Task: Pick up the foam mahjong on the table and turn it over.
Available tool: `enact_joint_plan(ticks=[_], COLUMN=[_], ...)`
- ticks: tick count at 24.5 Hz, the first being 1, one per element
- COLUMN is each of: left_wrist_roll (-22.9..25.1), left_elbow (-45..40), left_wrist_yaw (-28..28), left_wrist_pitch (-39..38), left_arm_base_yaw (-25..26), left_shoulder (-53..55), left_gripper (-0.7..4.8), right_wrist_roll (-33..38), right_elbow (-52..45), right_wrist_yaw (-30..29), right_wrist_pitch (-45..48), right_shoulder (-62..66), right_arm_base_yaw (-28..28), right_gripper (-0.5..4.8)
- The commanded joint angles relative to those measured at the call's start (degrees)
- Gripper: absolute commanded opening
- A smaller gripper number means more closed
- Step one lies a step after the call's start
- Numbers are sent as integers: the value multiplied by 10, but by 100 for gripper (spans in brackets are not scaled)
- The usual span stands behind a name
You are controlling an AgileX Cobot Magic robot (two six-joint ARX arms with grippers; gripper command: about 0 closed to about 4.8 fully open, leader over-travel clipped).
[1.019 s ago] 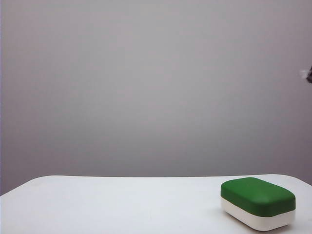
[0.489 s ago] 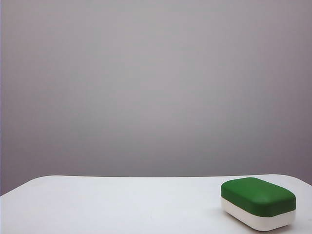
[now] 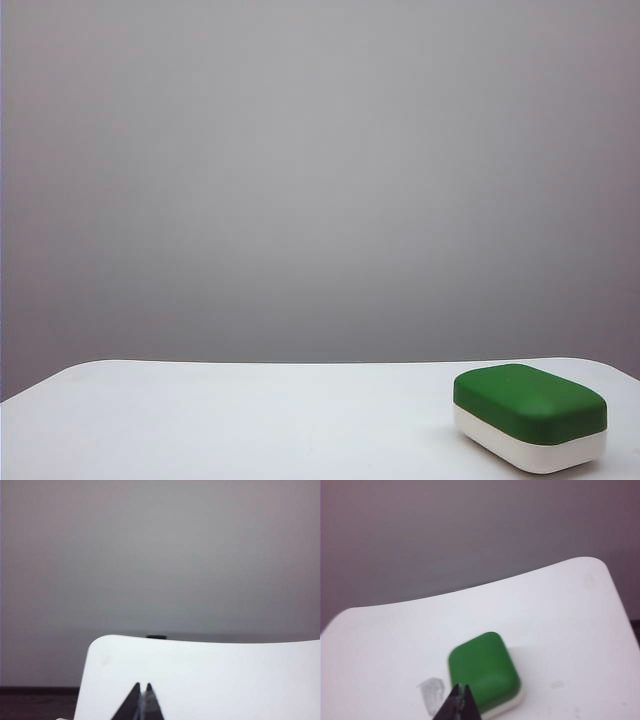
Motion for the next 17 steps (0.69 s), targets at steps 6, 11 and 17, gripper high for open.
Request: enact_joint_plan(ticks=[6, 11, 17], left_wrist_roll=[5, 12, 12], left_elbow=[-31, -56, -107], left_wrist_yaw=[2, 2, 4], left_wrist_pitch=[42, 56, 79], left_arm_base_yaw=[0, 0, 0], left_shoulder=[-3, -3, -3], left_gripper=[-5, -5, -5], right_wrist_roll=[-73, -134, -175], right_elbow=[-60, -89, -89], right_wrist_yaw=[-4, -28, -3], right_wrist_pitch=[90, 111, 117], right_shoulder=[-1, -1, 1], right_arm_base_yaw=[1, 1, -17], right_gripper=[-8, -8, -7])
